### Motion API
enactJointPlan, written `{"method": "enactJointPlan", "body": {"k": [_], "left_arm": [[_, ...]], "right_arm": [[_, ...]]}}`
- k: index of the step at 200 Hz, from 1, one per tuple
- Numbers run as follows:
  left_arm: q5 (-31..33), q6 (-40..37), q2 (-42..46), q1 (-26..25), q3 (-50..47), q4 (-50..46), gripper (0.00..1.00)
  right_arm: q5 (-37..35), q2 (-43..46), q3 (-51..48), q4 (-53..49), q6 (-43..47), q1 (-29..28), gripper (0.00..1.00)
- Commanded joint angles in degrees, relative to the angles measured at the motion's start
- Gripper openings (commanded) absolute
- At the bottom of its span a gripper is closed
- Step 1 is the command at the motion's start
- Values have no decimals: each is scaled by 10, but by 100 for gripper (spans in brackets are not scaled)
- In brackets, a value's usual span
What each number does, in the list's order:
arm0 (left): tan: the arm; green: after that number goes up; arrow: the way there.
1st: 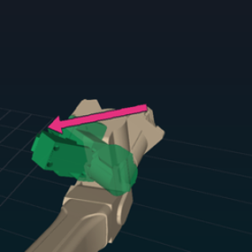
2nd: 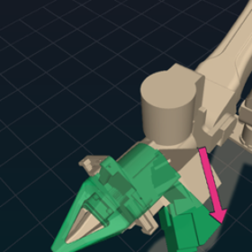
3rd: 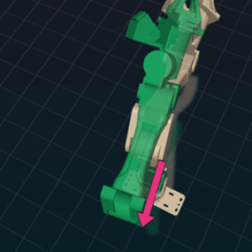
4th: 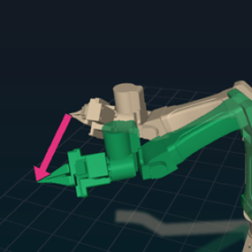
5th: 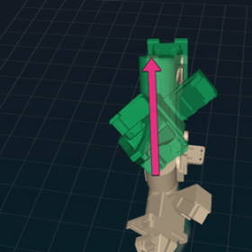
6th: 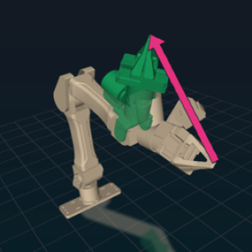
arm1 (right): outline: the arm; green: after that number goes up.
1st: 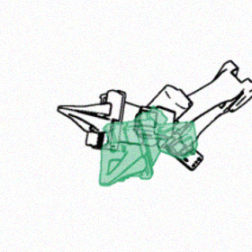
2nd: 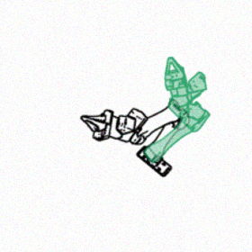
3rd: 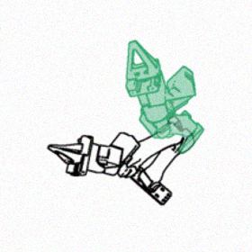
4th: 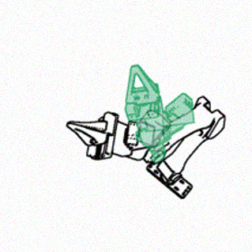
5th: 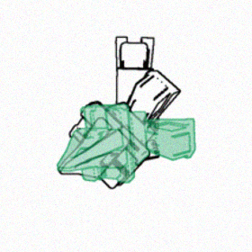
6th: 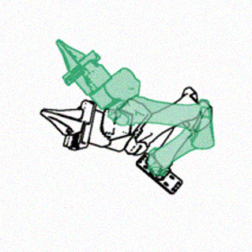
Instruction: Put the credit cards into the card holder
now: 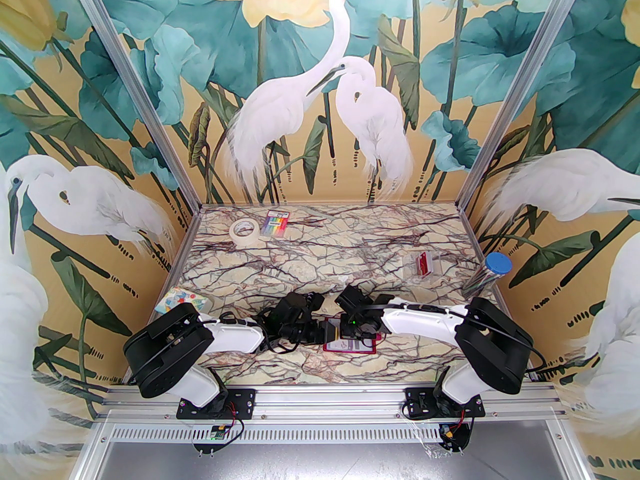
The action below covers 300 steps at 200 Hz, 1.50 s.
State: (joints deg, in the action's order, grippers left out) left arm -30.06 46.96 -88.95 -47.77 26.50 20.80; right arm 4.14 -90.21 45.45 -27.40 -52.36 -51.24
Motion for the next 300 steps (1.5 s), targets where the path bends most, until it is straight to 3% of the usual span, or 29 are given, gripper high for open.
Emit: {"method": "enactJointPlan", "body": {"k": [1,221,300], "left_arm": [[5,-8,-14,-6,15,-5,48],[-8,-1,23,-19,21,18,48],[-12,-1,34,-21,28,12,48]], "right_arm": [[6,-26,-18,4,-5,1,0],[-1,-2,-3,-23,0,1,0],[-7,24,-6,-30,-6,1,7]]}}
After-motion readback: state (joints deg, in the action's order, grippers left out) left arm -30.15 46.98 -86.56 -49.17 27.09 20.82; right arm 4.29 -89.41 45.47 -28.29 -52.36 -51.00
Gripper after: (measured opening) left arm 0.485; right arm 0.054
